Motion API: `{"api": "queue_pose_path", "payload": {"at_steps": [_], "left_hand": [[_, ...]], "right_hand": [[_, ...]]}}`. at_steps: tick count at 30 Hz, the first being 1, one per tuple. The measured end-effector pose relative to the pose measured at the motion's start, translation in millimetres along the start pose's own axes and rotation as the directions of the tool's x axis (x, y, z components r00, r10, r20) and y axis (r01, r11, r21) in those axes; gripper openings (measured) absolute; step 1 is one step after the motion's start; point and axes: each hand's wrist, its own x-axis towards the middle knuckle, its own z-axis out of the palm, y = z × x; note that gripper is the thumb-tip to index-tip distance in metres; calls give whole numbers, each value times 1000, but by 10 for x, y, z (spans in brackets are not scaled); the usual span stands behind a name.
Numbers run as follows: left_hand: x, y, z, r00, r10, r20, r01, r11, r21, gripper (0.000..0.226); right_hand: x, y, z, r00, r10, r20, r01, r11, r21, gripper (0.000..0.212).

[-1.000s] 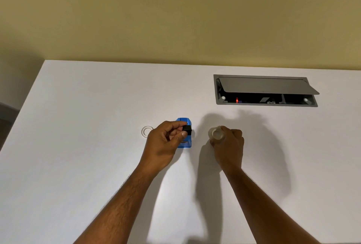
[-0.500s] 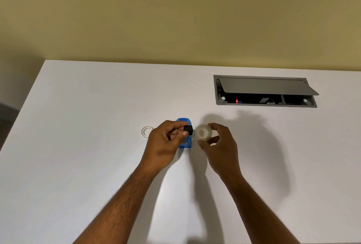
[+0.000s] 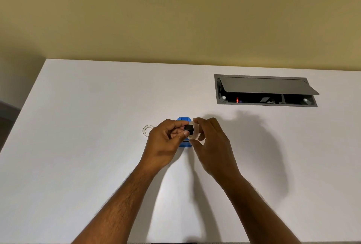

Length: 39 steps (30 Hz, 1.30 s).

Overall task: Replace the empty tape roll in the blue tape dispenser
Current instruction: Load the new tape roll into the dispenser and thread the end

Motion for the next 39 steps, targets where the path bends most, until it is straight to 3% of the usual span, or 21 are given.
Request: {"api": "queue_pose_path", "payload": {"at_steps": [4, 9, 17, 29, 39], "left_hand": [[4, -47, -44, 1000, -6, -1, 6, 999, 43, 26], [19, -69, -67, 1000, 25, 17, -26, 997, 77, 27], [15, -48, -80, 1000, -26, -16, 25, 999, -46, 25], [48, -144, -79, 996, -90, 18, 91, 995, -42, 20], [137, -201, 1, 988, -122, -90, 114, 989, -90, 21]], "right_hand": [[34, 10, -19, 999, -17, 29, 15, 996, 85, 49], [57, -1, -63, 988, 59, 142, -102, 945, 312, 46], [57, -24, -47, 983, 47, 179, -109, 929, 352, 43], [98, 63, -13, 979, 9, 206, -67, 958, 280, 47], [346, 157, 29, 968, -65, 242, -17, 946, 323, 48]]}}
